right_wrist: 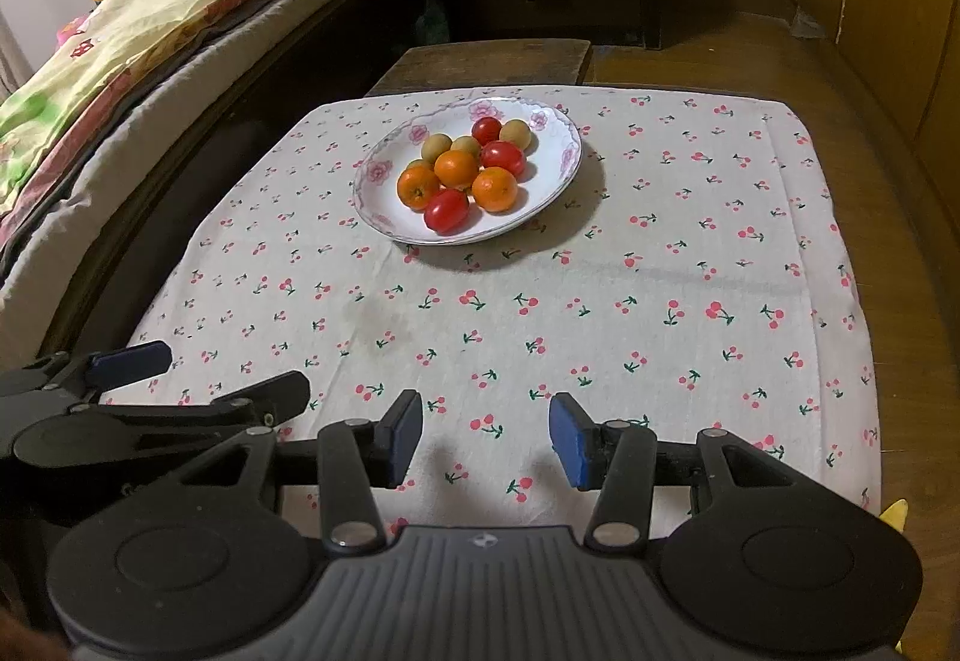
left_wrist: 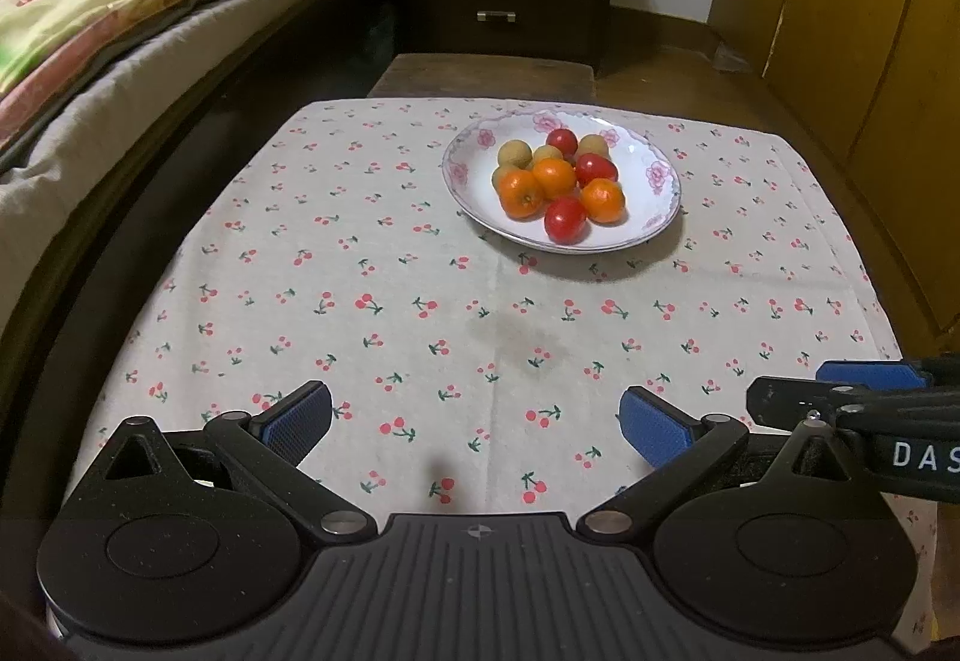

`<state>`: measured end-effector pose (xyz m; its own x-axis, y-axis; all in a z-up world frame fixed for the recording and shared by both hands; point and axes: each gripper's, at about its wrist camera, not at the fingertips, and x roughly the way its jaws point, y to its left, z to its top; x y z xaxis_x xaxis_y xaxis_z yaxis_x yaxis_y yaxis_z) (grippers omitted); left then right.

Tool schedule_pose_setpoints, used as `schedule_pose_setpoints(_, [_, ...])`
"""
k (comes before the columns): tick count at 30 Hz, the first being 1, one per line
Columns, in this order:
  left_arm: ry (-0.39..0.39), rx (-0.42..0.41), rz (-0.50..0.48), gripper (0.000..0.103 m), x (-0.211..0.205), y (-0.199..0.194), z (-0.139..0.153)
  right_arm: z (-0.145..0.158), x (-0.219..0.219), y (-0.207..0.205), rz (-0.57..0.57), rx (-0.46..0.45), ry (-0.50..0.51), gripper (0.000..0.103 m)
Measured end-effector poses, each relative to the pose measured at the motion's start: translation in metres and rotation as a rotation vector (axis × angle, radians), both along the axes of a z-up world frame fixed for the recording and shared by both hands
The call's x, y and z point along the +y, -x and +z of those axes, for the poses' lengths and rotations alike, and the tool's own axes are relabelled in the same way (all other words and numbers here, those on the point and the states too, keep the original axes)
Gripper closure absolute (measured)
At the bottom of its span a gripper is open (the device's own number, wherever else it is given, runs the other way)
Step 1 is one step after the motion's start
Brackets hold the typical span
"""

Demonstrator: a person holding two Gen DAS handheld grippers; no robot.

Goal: Organize fruits

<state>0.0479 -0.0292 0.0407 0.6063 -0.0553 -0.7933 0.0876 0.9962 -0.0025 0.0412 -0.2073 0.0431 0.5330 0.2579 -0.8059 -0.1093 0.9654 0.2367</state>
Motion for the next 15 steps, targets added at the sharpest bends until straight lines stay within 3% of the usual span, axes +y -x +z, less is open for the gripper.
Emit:
schedule_pose_setpoints(8, [-0.017,-0.001,0.002,0.000,-0.0011,0.0034,0.0032,0.0008,0.0007,0.0027,-0.002,-0.002,0.000,0.056])
schedule_pose_setpoints(15, [0.016,0.010,0.002,0.000,0.0025,0.0045,0.0036,0.0038,-0.0003,0.0057,-0.003,-0.010,-0.008,0.056])
